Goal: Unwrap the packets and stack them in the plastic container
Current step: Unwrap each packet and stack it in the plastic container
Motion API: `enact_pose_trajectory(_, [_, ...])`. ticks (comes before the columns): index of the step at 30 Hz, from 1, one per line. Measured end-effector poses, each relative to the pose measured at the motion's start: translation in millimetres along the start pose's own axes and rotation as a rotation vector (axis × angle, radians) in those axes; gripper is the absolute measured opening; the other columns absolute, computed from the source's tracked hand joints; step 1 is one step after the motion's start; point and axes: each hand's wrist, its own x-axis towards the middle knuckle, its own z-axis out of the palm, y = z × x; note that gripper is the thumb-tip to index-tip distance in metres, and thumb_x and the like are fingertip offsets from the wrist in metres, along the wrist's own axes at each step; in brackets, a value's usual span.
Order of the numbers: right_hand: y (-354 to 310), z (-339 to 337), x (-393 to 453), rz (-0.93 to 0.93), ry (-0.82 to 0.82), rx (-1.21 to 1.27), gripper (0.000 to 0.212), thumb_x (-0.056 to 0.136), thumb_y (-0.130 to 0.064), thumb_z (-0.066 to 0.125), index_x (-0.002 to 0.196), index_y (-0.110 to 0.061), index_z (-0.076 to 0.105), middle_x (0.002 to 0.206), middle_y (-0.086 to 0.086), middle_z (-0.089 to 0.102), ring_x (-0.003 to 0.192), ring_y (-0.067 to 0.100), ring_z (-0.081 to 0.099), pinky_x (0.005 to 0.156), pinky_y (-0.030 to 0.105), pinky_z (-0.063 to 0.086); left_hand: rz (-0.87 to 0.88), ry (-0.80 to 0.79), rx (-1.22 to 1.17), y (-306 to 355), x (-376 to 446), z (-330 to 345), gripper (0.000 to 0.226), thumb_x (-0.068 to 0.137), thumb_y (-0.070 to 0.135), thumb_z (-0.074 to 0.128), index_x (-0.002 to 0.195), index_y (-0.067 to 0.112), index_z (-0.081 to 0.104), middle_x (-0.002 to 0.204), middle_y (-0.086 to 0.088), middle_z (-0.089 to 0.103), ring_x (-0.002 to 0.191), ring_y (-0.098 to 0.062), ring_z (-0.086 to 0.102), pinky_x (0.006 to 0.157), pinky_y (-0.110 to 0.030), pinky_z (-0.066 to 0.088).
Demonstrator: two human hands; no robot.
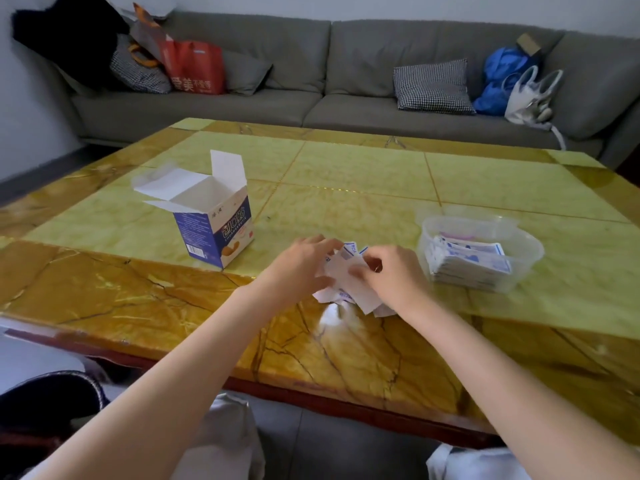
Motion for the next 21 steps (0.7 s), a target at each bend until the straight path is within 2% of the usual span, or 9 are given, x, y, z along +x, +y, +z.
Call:
enact_pose_trajectory(2, [-0.8,-0.6,3.2,-0.031,-0.014,-0.037,0.042,0.092,-0.023,0.055,0.054,-0.01,0.044,0.056,0.007,0.05,0.051,0.02,0.05,0.041,0.022,0.037,-0.039,0.033,-0.006,-5.0,0.3,2.0,0.051,0.083,0.015,0.064,0.13,0.015,0.047,0.123,-0.004,0.054,0.114,-0.024,0.052,0.09,-0.03,0.04])
enact_pose_trajectory(5, [-0.6,-5.4,6.4,-0.064,-0.049,-0.045,0.042,0.097,-0.024,0.043,0.059,-0.006,0.049,0.063,0.016,0.059,0.067,0.032,0.063,0.061,0.035,0.047,-0.077,0.078,-0.058,-11.5,0.4,-1.6,0.034,0.084,0.015,0.062,0.118,0.014,0.058,0.112,-0.002,0.064,0.095,-0.017,0.059,0.075,-0.021,0.039])
enact_pose_trajectory(8, [0.8,-15.8,6.2,-0.045,-0.023,-0.041,0.04,0.098,-0.026,0.04,0.075,-0.001,0.061,0.068,0.014,0.063,0.063,0.024,0.061,0.057,0.03,0.043,-0.134,0.125,-0.14,-15.0,3.5,-7.0,0.026,0.085,0.013,0.061,0.11,0.018,0.062,0.103,-0.001,0.069,0.079,-0.011,0.057,0.07,-0.022,0.044])
enact_pose_trajectory(10, [2.3,-26.5,5.4,-0.09,0.091,-0.009,0.037,0.097,-0.024,0.045,0.082,0.001,0.066,0.069,0.018,0.066,0.056,0.023,0.058,0.053,0.022,0.04,-0.164,0.145,-0.161,-14.8,5.6,-7.9,0.028,0.085,0.013,0.061,0.112,0.019,0.06,0.102,-0.002,0.07,0.079,-0.012,0.06,0.075,-0.027,0.051])
enact_pose_trajectory(13, [5.2,-38.7,2.5,-0.278,0.266,-0.01,0.018,0.091,-0.014,0.056,0.091,-0.01,0.074,0.061,0.006,0.059,0.053,0.02,0.054,0.054,0.025,0.039,-0.169,0.156,-0.151,-12.6,8.9,-6.7,0.035,0.086,0.013,0.059,0.12,0.022,0.054,0.104,-0.002,0.069,0.087,-0.017,0.064,0.08,-0.032,0.054])
enact_pose_trajectory(15, [8.9,-37.4,-1.8,-0.358,0.181,-0.115,0.021,0.089,-0.015,0.058,0.105,-0.02,0.07,0.062,-0.001,0.052,0.051,0.01,0.044,0.052,0.02,0.034,-0.168,0.153,-0.159,-12.1,9.5,-6.2,0.039,0.087,0.013,0.058,0.124,0.022,0.05,0.106,-0.002,0.067,0.09,-0.019,0.064,0.082,-0.033,0.054])
enact_pose_trajectory(18, [14.3,-30.1,-11.4,-0.319,-0.085,-0.165,0.025,0.089,-0.015,0.057,0.109,-0.024,0.068,0.076,-0.005,0.064,0.055,0.012,0.053,0.057,0.025,0.047,-0.152,0.202,-0.117,-13.4,7.4,-7.9,0.043,0.086,0.016,0.062,0.126,0.019,0.048,0.109,-0.004,0.063,0.089,-0.015,0.06,0.079,-0.025,0.05])
enact_pose_trajectory(20, [18.7,-28.4,-15.6,-0.217,-0.208,-0.09,0.034,0.088,-0.003,0.053,0.108,-0.025,0.069,0.087,-0.013,0.062,0.052,0.0,0.055,0.057,0.011,0.044,-0.156,0.245,-0.094,-13.6,4.8,-11.0,0.045,0.083,0.02,0.065,0.126,0.017,0.048,0.11,-0.003,0.057,0.089,-0.011,0.053,0.078,-0.021,0.044])
enact_pose_trajectory(21, [20.6,-28.8,-16.3,-0.17,-0.241,-0.055,0.037,0.087,0.0,0.051,0.108,-0.025,0.07,0.091,-0.013,0.061,0.058,-0.008,0.056,0.059,0.004,0.04,-0.173,0.254,-0.11,-13.2,3.8,-12.3,0.046,0.082,0.021,0.066,0.124,0.016,0.05,0.109,-0.003,0.054,0.09,-0.011,0.051,0.078,-0.02,0.042])
